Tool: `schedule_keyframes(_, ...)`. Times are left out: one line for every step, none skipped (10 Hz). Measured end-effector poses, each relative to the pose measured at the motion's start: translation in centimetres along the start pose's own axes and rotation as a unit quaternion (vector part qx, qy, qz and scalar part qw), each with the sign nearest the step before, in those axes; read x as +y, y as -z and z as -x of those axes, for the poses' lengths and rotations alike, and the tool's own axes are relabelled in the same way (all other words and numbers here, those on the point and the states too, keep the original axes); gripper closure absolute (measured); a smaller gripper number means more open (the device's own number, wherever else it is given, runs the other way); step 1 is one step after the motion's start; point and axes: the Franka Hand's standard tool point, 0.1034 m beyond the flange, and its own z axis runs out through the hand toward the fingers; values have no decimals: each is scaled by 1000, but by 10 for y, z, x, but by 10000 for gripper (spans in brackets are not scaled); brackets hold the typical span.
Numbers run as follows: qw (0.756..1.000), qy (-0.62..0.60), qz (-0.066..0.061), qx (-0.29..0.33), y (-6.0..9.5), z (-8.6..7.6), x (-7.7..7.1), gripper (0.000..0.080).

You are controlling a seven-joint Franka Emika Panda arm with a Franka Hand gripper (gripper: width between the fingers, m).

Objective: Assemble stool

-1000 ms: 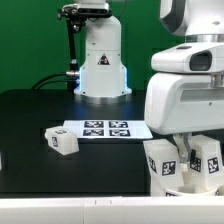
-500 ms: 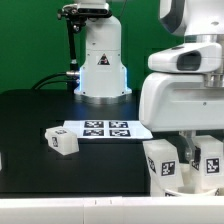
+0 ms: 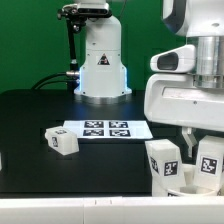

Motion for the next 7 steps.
schedule_keyframes(1000, -30, 0, 0, 0, 0, 0, 465)
schedule_keyframes(999, -55, -1, 0, 0, 0, 0, 465)
schedule_keyframes(995, -97, -1, -1, 0, 0, 0, 465)
schedule_keyframes(980, -196, -6, -9, 1, -2, 0, 465)
schedule_keyframes(958, -286, -11, -15, 2, -2, -1, 465)
schedule_keyframes(920, -390, -14, -25, 0, 0, -3, 465)
schedule_keyframes(893, -448, -22, -31, 0, -1, -4, 465)
